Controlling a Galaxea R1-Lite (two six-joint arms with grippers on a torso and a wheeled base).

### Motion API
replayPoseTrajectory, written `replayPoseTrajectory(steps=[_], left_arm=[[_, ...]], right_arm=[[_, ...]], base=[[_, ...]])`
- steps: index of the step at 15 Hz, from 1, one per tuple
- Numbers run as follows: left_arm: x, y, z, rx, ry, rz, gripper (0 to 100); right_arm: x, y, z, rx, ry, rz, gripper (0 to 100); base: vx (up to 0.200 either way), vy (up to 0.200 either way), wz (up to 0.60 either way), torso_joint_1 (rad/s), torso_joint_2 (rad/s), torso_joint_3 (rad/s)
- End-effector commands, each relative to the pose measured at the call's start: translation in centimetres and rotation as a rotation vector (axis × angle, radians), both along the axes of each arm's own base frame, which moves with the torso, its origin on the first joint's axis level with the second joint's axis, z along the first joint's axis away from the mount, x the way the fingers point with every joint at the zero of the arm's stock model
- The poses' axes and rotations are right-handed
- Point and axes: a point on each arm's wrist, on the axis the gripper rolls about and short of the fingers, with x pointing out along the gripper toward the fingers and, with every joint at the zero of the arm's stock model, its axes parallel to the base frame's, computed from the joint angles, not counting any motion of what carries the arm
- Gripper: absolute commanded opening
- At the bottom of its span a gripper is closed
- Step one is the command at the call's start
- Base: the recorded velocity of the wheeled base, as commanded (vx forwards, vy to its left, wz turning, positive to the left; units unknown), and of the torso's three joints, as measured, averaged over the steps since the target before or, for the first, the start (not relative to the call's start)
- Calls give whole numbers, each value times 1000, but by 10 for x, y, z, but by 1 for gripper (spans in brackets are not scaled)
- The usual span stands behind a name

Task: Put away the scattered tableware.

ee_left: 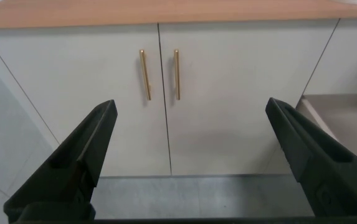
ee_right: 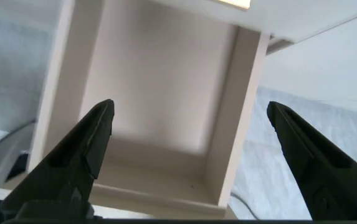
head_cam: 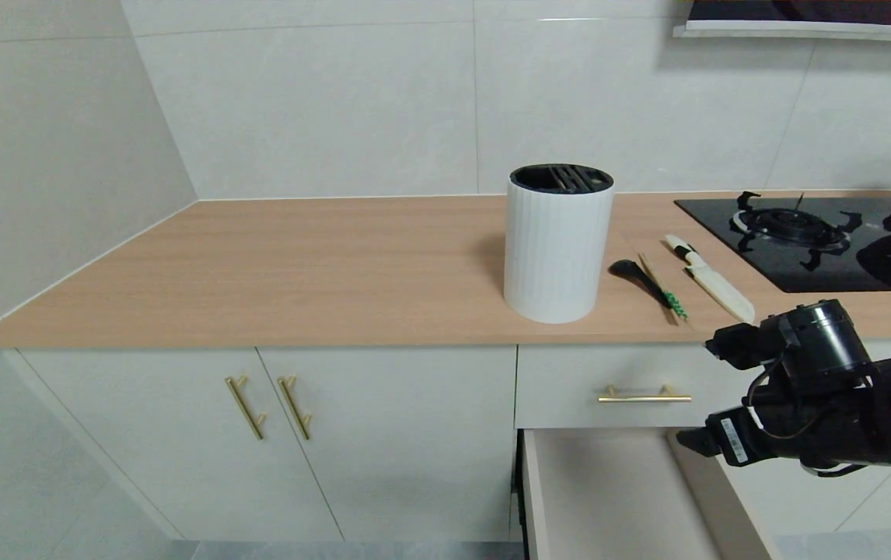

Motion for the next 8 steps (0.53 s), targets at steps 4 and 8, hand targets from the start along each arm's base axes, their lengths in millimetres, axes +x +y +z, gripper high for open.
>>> replayPoseTrajectory(steps=[4, 8], left_arm=[[0, 0, 0, 0, 1, 0, 100], [0, 0, 0, 0, 1, 0, 100]], right_arm=[[9, 3, 20, 54, -188, 6, 100], [39, 12, 58, 97, -345, -11, 100]], base=[[0, 0, 0, 22, -49, -26], [0, 0, 0, 0, 0, 0]])
